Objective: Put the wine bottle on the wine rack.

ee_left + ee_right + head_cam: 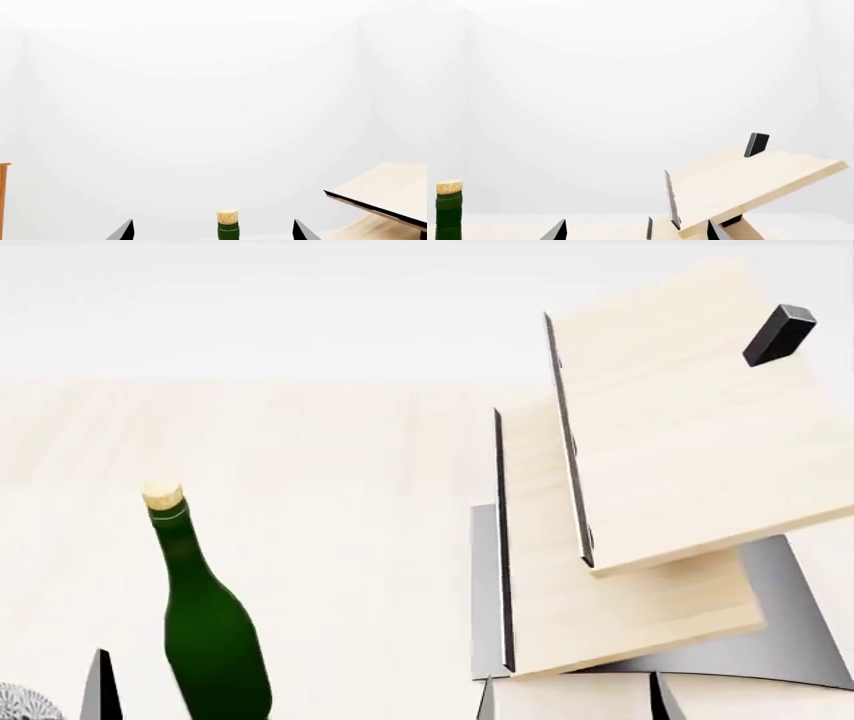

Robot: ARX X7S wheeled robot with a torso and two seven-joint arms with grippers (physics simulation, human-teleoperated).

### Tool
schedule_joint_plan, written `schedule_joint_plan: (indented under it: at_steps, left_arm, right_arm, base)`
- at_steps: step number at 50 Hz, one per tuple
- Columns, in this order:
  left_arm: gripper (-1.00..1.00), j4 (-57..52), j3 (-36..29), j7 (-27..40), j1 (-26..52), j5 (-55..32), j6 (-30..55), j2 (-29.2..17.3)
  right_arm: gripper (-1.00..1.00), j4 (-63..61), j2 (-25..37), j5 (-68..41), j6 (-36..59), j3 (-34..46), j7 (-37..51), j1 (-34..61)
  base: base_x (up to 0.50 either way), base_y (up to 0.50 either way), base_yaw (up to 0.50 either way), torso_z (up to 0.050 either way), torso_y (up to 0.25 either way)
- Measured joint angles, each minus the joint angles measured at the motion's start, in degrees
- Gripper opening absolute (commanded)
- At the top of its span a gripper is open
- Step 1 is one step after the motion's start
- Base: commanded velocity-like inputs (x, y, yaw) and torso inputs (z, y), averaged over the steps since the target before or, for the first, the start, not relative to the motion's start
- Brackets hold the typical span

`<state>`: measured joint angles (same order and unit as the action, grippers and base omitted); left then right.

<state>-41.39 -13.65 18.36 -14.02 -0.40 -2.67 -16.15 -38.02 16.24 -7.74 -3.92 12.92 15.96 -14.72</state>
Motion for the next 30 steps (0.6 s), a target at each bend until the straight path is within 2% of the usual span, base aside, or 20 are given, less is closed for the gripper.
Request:
schedule_joint_plan:
  at_steps: [16,30]
  left_arm:
    - [1.0,0.3,-0.3,0.4,0.1,-0.1,-0.3,-0.4]
    - [1.0,0.3,-0.6,0.8,0.1,-0.2,-0.3,-0.7]
  right_arm:
    - [1.0,0.1,0.3,0.0,-0.2,0.4,0.4,0.0]
    - [1.0,0.4,0.6,0.3,-0.1,0.9,0.8,0.2]
  base:
    - [0.0,-0.13,0.0,0.0,0.0]
    - [0.0,-0.02,0.0,0.0,0.0]
